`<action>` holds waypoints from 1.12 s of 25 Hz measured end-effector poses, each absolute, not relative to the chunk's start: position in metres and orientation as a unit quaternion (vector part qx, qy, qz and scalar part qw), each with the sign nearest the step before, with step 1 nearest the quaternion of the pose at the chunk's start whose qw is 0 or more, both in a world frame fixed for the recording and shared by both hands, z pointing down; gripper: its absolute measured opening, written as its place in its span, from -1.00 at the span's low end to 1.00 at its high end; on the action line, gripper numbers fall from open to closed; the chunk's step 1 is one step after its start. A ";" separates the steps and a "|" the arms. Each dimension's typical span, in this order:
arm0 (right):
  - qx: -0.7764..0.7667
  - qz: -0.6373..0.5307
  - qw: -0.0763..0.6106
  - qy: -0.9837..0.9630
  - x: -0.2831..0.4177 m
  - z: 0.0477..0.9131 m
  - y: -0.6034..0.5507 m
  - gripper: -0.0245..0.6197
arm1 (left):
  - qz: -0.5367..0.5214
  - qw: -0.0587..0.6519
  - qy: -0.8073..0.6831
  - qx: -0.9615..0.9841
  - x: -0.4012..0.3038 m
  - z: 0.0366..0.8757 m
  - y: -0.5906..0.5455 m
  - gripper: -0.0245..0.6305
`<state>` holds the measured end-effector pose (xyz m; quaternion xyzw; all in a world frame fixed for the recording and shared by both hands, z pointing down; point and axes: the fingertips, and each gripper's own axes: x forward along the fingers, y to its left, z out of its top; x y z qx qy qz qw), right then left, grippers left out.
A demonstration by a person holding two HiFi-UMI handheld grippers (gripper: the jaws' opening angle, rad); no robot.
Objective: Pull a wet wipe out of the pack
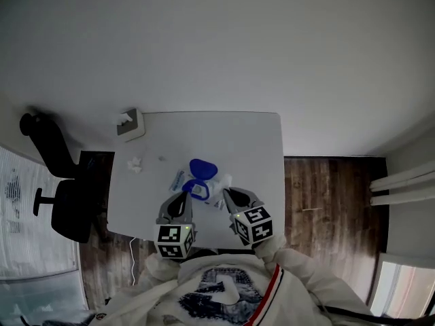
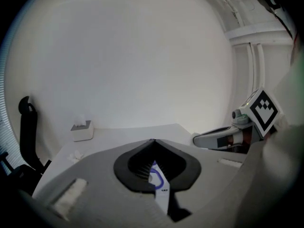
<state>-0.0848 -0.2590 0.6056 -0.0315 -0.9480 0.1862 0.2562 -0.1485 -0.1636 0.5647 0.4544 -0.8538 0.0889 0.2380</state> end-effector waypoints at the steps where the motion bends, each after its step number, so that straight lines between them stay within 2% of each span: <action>1: -0.020 0.181 0.250 -0.951 -0.082 0.599 -0.263 -0.90 | 0.089 0.235 -0.852 0.460 -0.147 0.563 -0.166 -0.91; 18: 0.141 0.123 0.162 -0.969 -0.038 0.508 -0.236 -0.90 | 0.081 0.144 -0.819 0.549 -0.137 0.506 -0.115 -0.91; 28: 0.204 0.101 0.133 -0.965 0.007 0.487 -0.169 -0.90 | 0.065 0.114 -0.798 0.588 -0.096 0.485 -0.049 -0.91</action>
